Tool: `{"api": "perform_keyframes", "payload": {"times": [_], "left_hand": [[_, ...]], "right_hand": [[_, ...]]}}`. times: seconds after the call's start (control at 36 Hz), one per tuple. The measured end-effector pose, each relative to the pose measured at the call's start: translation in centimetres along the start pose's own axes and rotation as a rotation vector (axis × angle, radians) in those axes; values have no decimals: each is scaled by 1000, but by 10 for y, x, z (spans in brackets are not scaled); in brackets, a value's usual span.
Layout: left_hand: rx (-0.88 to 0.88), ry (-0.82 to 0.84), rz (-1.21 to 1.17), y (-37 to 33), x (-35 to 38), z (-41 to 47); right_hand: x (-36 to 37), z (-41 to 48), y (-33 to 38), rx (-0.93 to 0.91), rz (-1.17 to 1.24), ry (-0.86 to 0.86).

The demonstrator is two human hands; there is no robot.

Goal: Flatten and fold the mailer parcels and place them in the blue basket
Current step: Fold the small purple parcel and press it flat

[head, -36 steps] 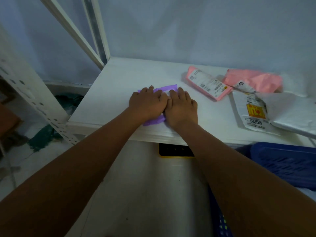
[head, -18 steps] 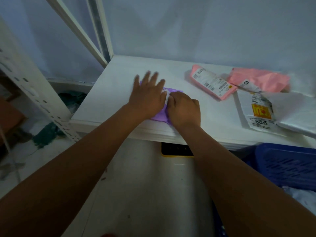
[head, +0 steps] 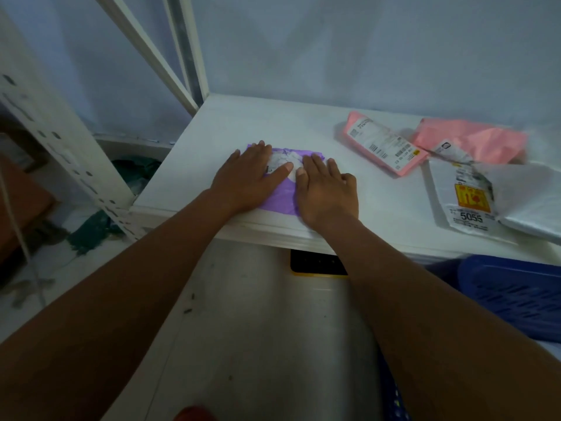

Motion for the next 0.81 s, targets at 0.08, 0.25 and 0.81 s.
{"api": "perform_keyframes", "payload": {"times": [0.08, 0.25, 0.81], "left_hand": [[-56, -2, 60, 0, 1, 0], [-66, -10, 90, -2, 6, 5], [-55, 51, 63, 9, 0, 8]], "right_hand": [[1, 0, 1, 0, -9, -2], [-20, 0, 11, 38, -253, 87], [5, 37, 38, -75, 147, -46]]}}
Point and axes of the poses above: each hand's wrist, its own z-axis towards the middle knuckle, its own x-axis out of the palm, y = z × x, the point moved 1 cm from there along z, towards the middle knuckle, and after that the axes turned 12 degrees about y, right-handed, at the moved point
